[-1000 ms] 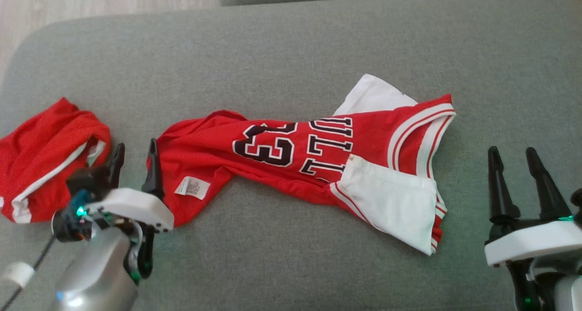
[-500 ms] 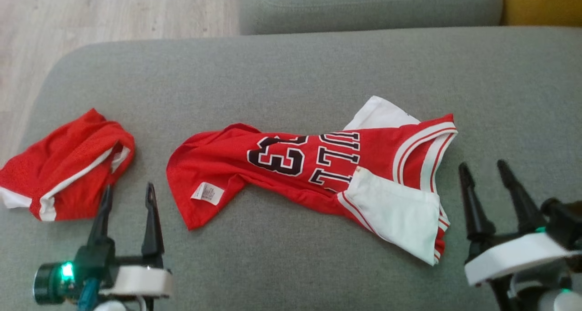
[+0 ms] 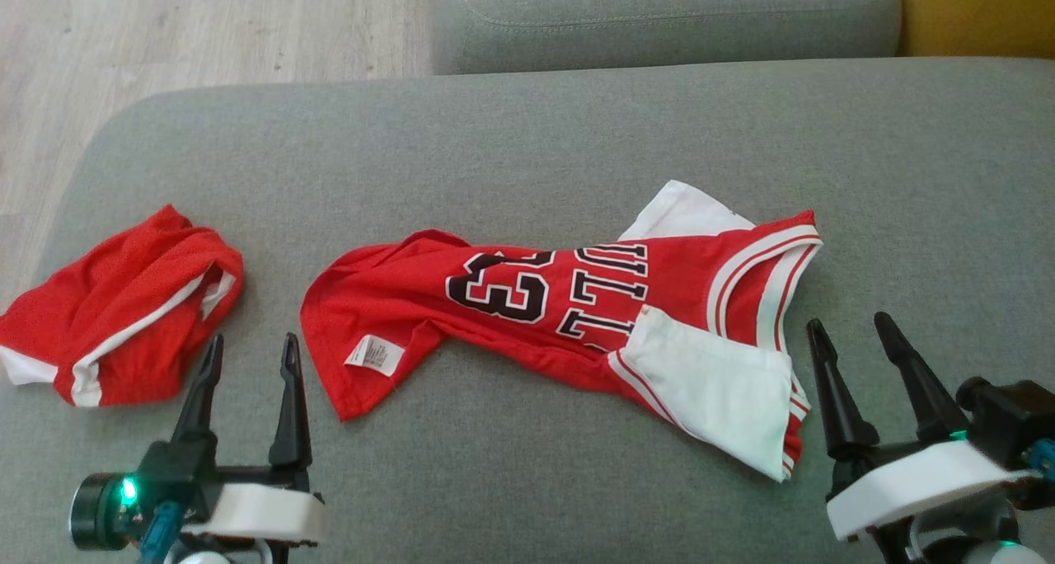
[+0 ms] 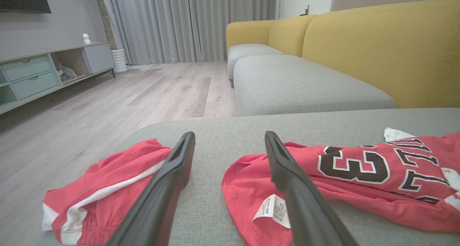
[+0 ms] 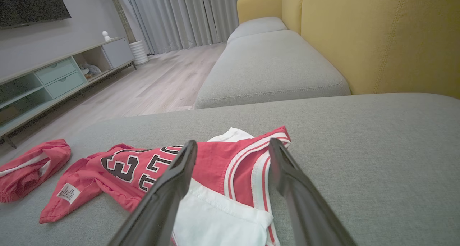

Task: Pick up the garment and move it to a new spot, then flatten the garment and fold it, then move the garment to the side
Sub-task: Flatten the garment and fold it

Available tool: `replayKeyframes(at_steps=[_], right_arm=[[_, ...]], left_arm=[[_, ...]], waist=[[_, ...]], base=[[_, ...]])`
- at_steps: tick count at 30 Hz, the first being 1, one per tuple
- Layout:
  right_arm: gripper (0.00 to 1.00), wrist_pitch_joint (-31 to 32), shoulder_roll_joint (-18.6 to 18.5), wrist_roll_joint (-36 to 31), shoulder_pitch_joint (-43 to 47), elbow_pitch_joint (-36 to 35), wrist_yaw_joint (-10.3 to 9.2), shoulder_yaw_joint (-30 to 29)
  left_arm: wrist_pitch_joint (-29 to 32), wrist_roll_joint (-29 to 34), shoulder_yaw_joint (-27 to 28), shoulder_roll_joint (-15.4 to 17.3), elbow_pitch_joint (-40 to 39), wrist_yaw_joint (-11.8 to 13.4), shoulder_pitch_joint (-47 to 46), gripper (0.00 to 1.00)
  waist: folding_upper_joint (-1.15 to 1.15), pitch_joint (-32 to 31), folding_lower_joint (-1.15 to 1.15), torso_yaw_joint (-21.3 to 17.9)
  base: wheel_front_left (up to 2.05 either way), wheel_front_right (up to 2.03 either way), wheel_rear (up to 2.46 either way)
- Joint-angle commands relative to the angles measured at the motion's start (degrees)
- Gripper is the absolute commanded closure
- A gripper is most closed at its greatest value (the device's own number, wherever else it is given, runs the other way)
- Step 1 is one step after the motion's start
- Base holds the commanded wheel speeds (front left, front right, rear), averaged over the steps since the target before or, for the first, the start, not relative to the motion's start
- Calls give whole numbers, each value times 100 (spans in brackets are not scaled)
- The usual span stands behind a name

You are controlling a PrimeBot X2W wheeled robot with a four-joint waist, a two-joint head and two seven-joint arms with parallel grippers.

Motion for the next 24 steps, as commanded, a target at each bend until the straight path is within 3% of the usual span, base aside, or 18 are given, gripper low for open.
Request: replayKeyframes(at_steps=[1, 9, 19, 24], right_arm=[[0, 6, -64, 27, -140, -243, 31, 109], [0, -20, -64, 56, -197, -230, 31, 41], [0, 13, -64, 55, -405, -176, 31, 60], [0, 56, -64, 87, -439, -86, 31, 18]], left_arm=[[-17, -57, 195, 168, -200, 46, -138, 0], [2, -56, 130, 157, -91, -44, -334, 0], [1013, -186, -847, -237, 1367, -1157, -1400, 0], [1559, -301, -1051, -343, 2275, -1436, -1744, 0]], waist=[[0, 9, 0, -1], [0, 137, 0, 38], [0, 546, 0, 56], [0, 660, 0, -31]], base=[[0, 0, 0], [0, 0, 0], [0, 0, 0], [0, 0, 0]])
